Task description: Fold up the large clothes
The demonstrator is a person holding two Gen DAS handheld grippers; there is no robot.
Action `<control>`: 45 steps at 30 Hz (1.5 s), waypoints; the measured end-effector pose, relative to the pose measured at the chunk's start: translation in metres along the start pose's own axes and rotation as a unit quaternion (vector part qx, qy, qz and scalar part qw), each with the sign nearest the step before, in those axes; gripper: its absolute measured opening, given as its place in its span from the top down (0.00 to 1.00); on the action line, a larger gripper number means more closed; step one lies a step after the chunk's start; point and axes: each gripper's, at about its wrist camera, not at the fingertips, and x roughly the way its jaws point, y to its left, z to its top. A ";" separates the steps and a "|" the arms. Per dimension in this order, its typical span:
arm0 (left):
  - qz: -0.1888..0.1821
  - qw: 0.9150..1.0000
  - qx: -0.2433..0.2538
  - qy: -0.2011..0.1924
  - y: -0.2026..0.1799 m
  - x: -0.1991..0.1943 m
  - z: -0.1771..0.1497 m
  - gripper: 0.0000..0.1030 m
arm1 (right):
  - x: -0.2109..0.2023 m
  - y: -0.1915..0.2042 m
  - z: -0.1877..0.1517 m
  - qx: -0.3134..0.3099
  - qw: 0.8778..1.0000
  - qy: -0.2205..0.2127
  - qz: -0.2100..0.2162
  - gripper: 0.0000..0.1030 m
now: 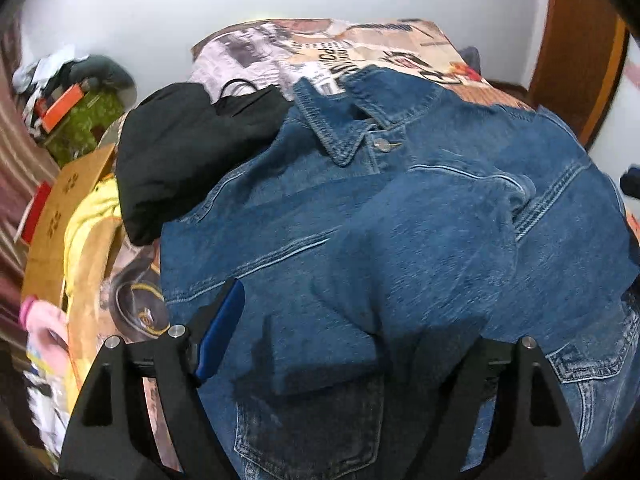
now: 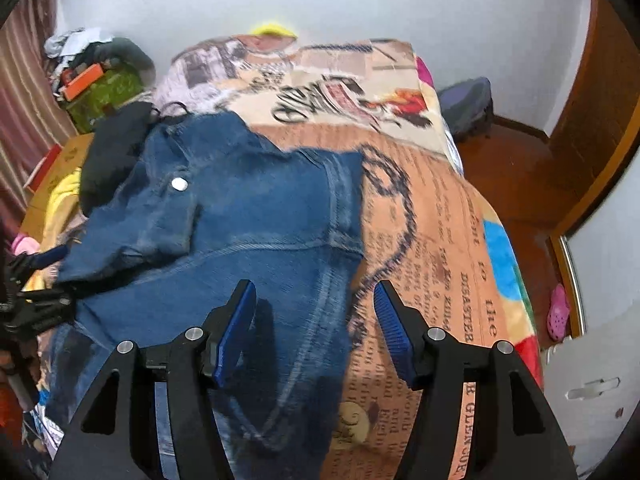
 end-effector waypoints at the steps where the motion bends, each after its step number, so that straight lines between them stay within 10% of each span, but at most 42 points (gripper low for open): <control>1: -0.004 1.000 0.006 0.002 -0.004 0.001 0.002 0.25 | 0.000 0.004 0.000 -0.004 1.000 -0.001 0.005 0.44; 15: -0.086 0.994 0.044 0.045 -0.053 0.027 0.064 0.25 | 0.023 0.015 -0.016 -0.030 0.999 0.023 0.005 0.32; 23: -0.107 0.994 0.017 0.018 -0.038 0.017 0.086 0.88 | 0.025 0.006 -0.023 -0.005 0.999 0.027 0.023 0.25; 35: -0.062 0.990 -0.089 -0.091 0.081 -0.054 0.052 0.87 | 0.023 0.006 -0.025 -0.005 0.999 0.029 0.019 0.24; 45: -0.066 0.985 -0.158 0.006 0.128 -0.012 -0.050 0.48 | 0.023 0.010 -0.023 -0.007 0.999 0.032 0.008 0.24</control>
